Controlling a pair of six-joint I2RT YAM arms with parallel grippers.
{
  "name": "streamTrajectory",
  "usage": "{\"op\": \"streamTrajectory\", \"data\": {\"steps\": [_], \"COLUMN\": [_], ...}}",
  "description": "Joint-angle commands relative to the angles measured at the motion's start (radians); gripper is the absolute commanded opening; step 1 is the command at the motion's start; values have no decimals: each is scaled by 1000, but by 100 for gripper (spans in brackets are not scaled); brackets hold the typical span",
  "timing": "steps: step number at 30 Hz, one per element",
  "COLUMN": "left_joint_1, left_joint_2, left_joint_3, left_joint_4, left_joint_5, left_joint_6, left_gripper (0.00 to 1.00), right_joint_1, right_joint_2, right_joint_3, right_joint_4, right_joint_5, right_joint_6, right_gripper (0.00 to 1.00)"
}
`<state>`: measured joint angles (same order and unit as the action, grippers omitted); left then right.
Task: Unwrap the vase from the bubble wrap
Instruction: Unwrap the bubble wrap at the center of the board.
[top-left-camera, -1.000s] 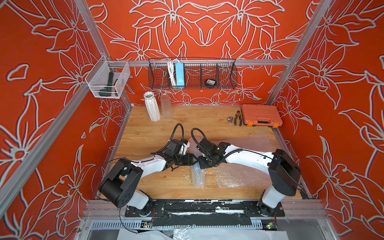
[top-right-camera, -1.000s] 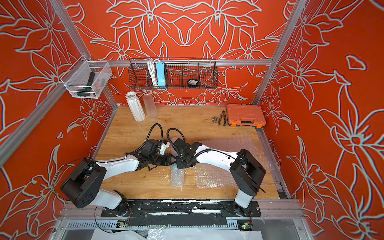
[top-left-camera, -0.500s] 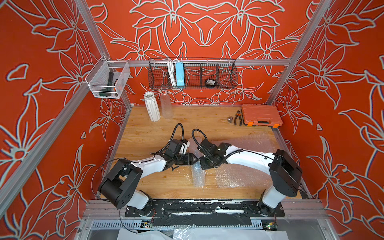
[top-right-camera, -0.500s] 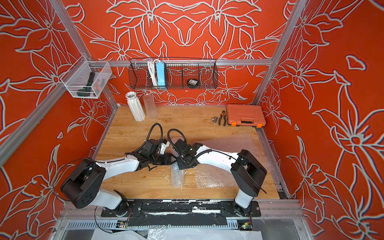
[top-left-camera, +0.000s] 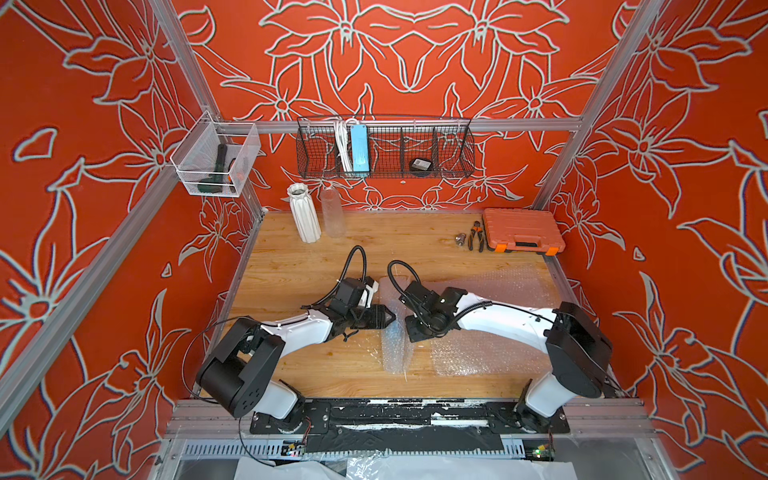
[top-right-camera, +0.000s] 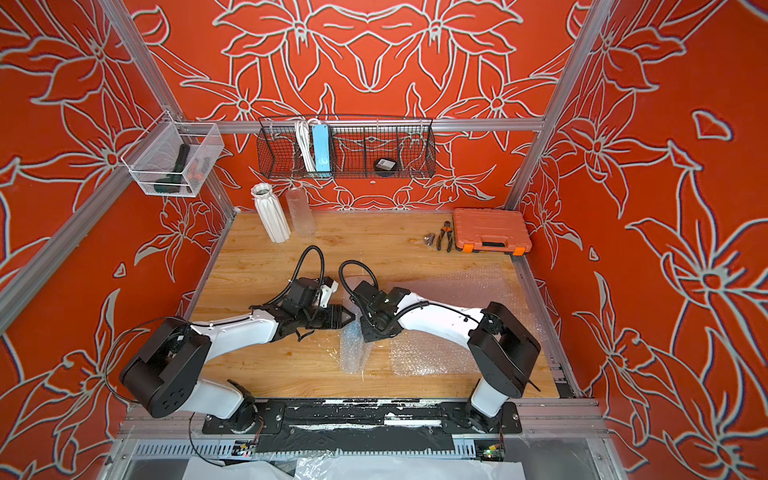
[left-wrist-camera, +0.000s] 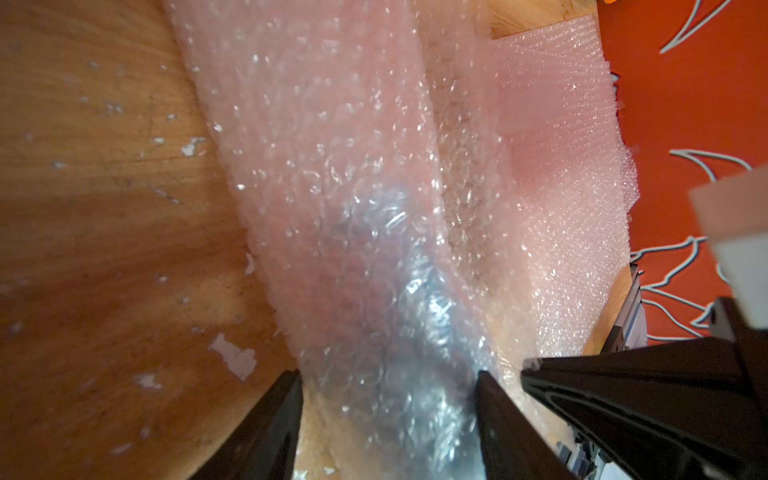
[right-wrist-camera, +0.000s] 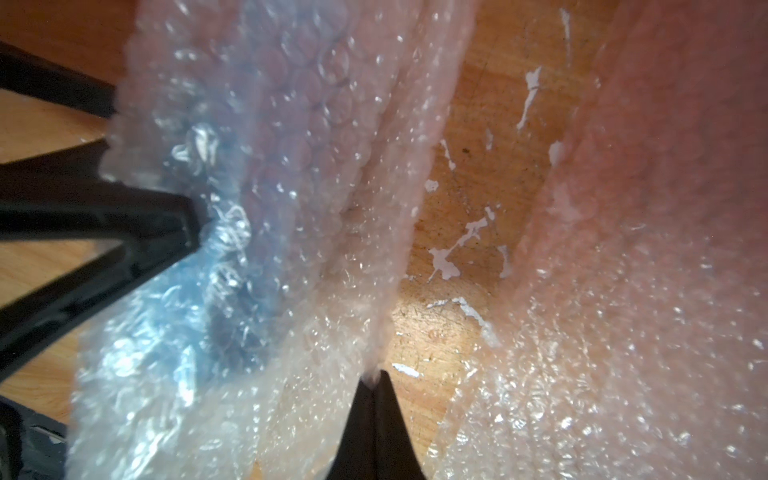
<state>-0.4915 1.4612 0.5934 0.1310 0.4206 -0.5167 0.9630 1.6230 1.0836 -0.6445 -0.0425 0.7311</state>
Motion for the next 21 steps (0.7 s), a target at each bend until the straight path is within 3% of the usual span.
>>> {"op": "streamTrajectory", "data": {"steps": [1,4,10,21], "left_joint_1": [6,5,5,5], "left_joint_2": [0,-12,-15,-14], "left_joint_3": [-22,-18,-18,-21], "left_joint_4": [-94,-99,-100,-97], "left_joint_5": [-52,-40,-28,-26], "left_joint_6": [23,27,30,31], "left_gripper": [62,63,63,63], "right_joint_1": [3,-4,-54,-180], "right_joint_2": [-56,-92,-136,-173], "right_joint_3": [-17,-35,-83,-184], "right_joint_4": [-16,24,129,203], "right_joint_5": [15,3,-79,-158], "right_joint_6": [6,15,25,1], "right_gripper": [10,24,37,40]}}
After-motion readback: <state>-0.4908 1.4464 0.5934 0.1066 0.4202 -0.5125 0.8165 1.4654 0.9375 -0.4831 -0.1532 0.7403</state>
